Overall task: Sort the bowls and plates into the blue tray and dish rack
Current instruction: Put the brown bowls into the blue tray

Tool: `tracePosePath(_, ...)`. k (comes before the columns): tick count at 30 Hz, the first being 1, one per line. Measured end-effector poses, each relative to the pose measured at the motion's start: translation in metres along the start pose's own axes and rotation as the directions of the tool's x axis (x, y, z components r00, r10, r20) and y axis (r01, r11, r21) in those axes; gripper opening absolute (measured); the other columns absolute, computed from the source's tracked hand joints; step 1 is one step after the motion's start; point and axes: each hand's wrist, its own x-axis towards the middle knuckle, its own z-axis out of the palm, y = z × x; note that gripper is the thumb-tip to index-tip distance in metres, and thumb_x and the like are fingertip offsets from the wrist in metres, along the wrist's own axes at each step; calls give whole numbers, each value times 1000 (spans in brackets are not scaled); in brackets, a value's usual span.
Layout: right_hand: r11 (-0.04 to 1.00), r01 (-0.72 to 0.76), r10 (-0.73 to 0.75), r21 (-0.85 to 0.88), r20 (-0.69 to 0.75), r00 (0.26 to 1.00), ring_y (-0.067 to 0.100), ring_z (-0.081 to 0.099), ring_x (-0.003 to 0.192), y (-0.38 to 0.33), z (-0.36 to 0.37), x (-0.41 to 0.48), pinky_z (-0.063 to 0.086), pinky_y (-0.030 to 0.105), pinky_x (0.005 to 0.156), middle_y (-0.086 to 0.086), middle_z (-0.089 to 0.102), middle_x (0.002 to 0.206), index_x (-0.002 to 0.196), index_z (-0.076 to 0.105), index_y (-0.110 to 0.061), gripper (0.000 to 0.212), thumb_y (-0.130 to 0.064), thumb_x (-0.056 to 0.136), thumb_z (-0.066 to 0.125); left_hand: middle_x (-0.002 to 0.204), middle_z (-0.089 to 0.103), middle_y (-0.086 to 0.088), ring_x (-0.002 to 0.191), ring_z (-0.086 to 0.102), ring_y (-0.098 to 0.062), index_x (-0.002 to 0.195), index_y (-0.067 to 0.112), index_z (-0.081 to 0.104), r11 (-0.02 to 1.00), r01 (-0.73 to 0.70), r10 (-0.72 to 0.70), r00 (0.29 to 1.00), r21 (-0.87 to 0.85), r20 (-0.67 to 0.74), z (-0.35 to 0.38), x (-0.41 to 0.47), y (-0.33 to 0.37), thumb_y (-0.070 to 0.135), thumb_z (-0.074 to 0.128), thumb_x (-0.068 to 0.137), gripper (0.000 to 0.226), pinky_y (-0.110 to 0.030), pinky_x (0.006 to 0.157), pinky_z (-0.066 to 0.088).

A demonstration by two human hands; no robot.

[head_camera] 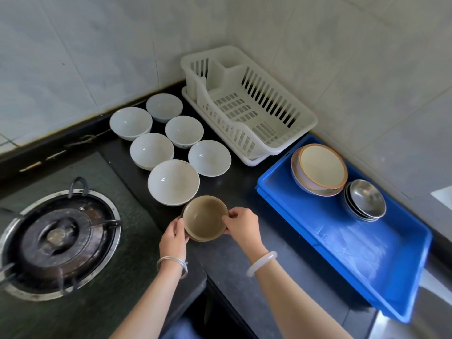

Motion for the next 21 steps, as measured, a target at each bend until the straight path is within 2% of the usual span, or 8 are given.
tracePosePath(4, 995, 31, -35, -96, -38, 999, 17, 67, 77, 1, 7, 5, 53, 21, 62, -1, 61, 90, 108, 61, -19, 19, -17, 89, 61, 124, 58, -16, 97, 58, -23, 127, 9, 53, 996, -18, 16, 1000, 85, 18, 0, 3, -4, 16, 48, 94, 35, -34, 88, 50)
tracePosePath(6, 991, 47, -50, -128, -18, 999, 17, 65, 79, 2, 8, 7, 51, 19, 61, -2, 58, 96, 114, 59, -20, 25, -19, 89, 62, 122, 60, -16, 96, 59, -25, 124, 10, 56, 989, -39, 36, 999, 140, 25, -1, 4, -4, 13, 46, 94, 32, -36, 88, 51)
tracePosePath(8, 993, 18, -16, -113, 23, 1000, 17, 66, 80, 5, 9, 11, 55, 22, 66, -2, 60, 98, 118, 59, -20, 29, -22, 89, 61, 121, 60, -15, 95, 59, -25, 122, 11, 58, 988, -37, 35, 999, 148, 16, -1, 5, -3, 12, 45, 94, 31, -36, 86, 52)
tracePosePath(11, 997, -76, 72, 26, 126, 989, 17, 68, 79, 7, 10, 14, 60, 26, 68, 3, 66, 100, 120, 61, -15, 28, -21, 92, 58, 119, 59, -13, 92, 58, -22, 124, 9, 56, 994, 2, -3, 1000, 109, 7, -1, 6, -1, 11, 45, 94, 32, -33, 82, 51)
tracePosePath(14, 977, -142, 106, 161, 214, 971, 16, 67, 80, 8, 9, 10, 59, 21, 61, 6, 67, 106, 118, 63, -14, 25, -18, 95, 53, 119, 59, -12, 93, 59, -23, 124, 10, 56, 994, 11, -12, 1000, 109, 12, 1, 3, 2, 12, 45, 94, 32, -33, 81, 52)
tracePosePath(19, 962, -92, 62, 257, 123, 990, 14, 70, 83, 17, -12, 1, 58, 18, 62, 3, 68, 107, 116, 64, -16, 24, -20, 95, 54, 112, 62, -8, 89, 61, -18, 121, 12, 58, 990, -41, 28, 995, 138, 93, 15, -11, 17, 12, 46, 93, 31, -33, 80, 54)
tracePosePath(21, 941, -71, 59, 330, 46, 997, 11, 70, 81, 22, -32, -5, 57, 17, 58, -3, 68, 99, 113, 64, -19, 21, -22, 93, 57, 105, 63, -5, 85, 62, -12, 115, 13, 61, 985, -87, 63, 985, 147, 162, 31, -19, 27, 12, 48, 92, 27, -30, 75, 55)
